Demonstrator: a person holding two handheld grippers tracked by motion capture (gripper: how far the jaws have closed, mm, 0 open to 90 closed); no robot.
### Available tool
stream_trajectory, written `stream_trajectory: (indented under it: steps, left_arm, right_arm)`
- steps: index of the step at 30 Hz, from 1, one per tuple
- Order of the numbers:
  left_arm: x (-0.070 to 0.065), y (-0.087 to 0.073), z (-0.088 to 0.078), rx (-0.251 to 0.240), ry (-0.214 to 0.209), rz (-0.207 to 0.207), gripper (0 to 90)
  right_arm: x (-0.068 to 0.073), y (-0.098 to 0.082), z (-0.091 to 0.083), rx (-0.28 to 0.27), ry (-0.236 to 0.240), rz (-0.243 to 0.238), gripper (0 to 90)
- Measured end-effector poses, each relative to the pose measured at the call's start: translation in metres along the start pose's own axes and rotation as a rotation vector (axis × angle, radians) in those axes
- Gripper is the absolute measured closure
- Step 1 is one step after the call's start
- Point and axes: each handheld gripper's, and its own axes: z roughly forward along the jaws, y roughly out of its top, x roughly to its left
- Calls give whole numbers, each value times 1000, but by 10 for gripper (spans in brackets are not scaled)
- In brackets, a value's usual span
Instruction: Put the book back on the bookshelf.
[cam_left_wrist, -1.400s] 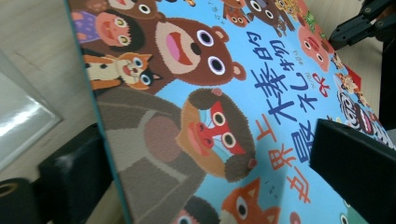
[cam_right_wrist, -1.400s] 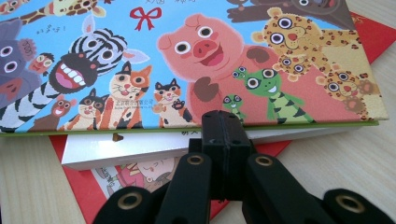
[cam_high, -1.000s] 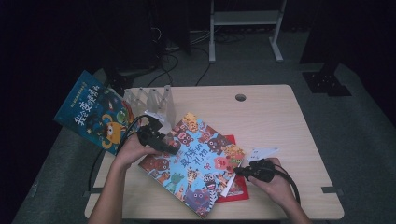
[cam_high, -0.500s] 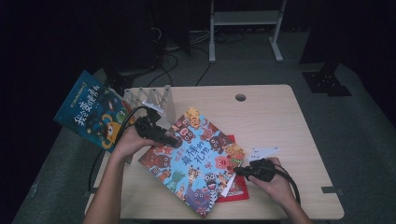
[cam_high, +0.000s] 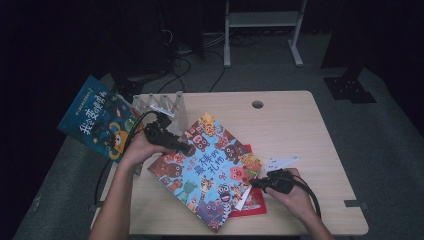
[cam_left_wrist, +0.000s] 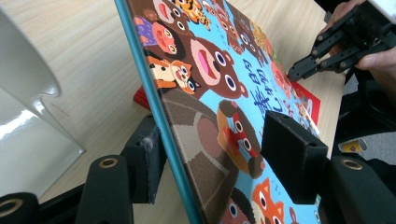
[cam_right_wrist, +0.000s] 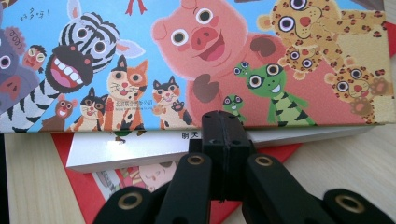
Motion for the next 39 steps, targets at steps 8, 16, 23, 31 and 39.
stream_trajectory:
  steps: [8,16,23,31,39]
  left_arm:
    - [1,0,-5,-15,-3,1,417]
    - [0,2,-15,-70,-18,-9,427]
    - [-4,13,-27,-66,-8,7,456]
    - [-14,31,-38,-23,10,36,538]
    - [-28,50,-41,52,44,63,605]
  right_arm:
    - [1,12,4,16,0,-11,891]
    - [4,23,13,21,-28,-39,892]
    - [6,28,20,14,-38,-56,892]
    - [5,31,27,-3,-23,-47,891]
    - [8,36,36,-24,-40,-49,892]
